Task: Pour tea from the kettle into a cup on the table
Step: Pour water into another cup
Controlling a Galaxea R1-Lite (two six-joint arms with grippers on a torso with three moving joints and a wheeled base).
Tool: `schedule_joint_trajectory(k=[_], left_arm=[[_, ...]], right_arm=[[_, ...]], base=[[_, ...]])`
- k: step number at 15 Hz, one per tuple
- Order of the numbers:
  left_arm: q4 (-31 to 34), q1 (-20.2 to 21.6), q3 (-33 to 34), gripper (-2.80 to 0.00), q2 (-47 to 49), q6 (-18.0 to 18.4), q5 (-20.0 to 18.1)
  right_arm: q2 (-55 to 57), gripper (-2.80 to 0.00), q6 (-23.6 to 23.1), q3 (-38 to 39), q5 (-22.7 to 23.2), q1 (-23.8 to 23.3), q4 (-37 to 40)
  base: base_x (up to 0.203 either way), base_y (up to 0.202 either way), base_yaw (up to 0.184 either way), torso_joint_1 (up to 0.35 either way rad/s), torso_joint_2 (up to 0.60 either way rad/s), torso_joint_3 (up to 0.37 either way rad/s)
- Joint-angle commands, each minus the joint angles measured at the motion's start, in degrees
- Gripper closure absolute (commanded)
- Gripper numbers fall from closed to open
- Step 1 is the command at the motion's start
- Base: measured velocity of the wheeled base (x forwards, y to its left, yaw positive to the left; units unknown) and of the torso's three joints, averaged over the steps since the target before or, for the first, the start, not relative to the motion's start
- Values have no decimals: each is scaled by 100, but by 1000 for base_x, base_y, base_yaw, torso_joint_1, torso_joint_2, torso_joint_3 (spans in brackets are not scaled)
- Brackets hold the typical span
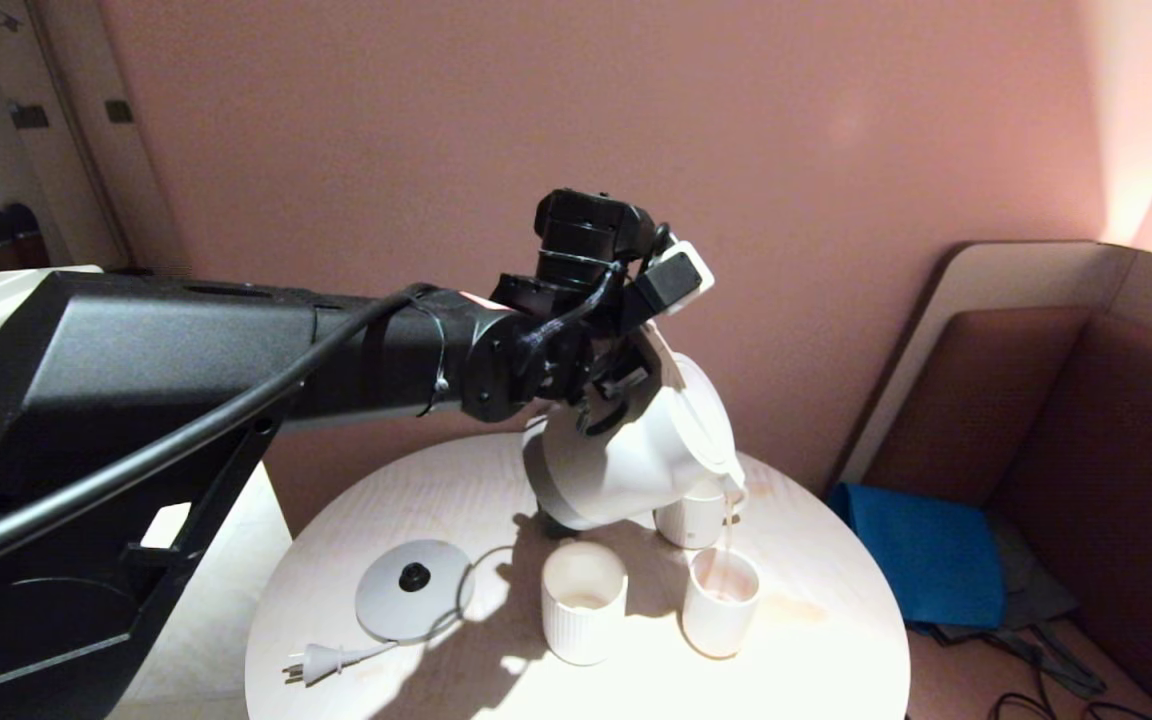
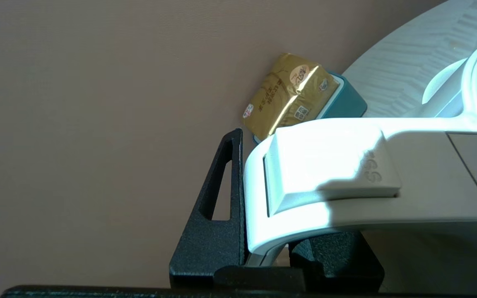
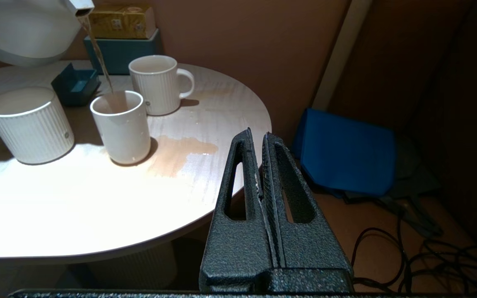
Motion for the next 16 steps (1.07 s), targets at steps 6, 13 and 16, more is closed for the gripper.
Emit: schedule_joint_trajectory(k=[6, 13, 16], left_arm=[[-4, -2, 6, 0, 17, 76, 14], [-13, -2, -3, 0, 26, 171, 14], [-4, -2, 15, 0, 26, 180, 14]], right_arm=[[7, 0, 0, 0, 1, 2, 2], [7, 0, 0, 0, 1, 2, 2], [7, 0, 0, 0, 1, 2, 2]], base=[[0, 0, 0, 0, 0, 0], [0, 0, 0, 0, 0, 0], [0, 0, 0, 0, 0, 0]])
